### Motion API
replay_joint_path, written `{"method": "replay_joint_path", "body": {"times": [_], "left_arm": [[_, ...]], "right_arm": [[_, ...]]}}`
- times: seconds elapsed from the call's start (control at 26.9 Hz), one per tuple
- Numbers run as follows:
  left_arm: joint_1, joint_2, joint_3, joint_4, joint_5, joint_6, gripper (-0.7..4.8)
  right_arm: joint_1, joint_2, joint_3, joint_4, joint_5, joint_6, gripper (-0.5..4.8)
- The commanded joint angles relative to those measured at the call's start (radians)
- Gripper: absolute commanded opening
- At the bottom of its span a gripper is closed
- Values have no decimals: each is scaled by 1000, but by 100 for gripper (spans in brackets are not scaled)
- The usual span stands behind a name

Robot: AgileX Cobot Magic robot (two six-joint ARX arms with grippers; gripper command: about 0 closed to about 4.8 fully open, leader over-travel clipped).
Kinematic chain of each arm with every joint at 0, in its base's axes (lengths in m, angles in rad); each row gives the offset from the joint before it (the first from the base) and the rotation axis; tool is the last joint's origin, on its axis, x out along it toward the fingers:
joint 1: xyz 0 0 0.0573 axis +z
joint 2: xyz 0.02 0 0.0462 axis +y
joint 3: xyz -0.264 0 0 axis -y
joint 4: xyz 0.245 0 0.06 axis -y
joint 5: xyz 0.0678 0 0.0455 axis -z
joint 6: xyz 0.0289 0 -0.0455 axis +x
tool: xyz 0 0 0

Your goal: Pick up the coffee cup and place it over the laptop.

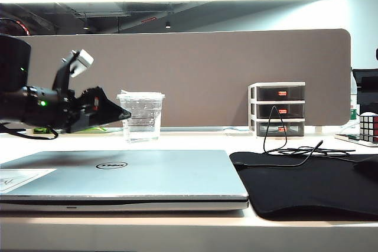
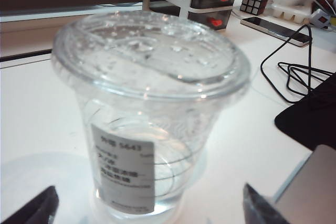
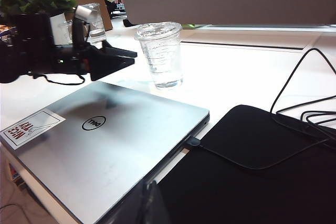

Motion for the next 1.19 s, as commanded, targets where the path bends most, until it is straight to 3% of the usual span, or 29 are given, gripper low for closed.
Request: {"method": "replay_joint_path", "body": {"times": [0.04,0.33,0.78,1.19], "left_arm": [[1,28,45,-23,25,26,479],[0,45,166,-222,71,189,479],[-25,115,334,-323,152,212,479],[-73,176,428,-319,113,227,479]], "right_arm": [[1,-2,-6,-16,-5,1,-5],[0,-2,-6,-23,-5,-3,-6],[0,-2,-6,-20,0,-4,-6],[0,-2,-6,-20,0,-4,-6]]}}
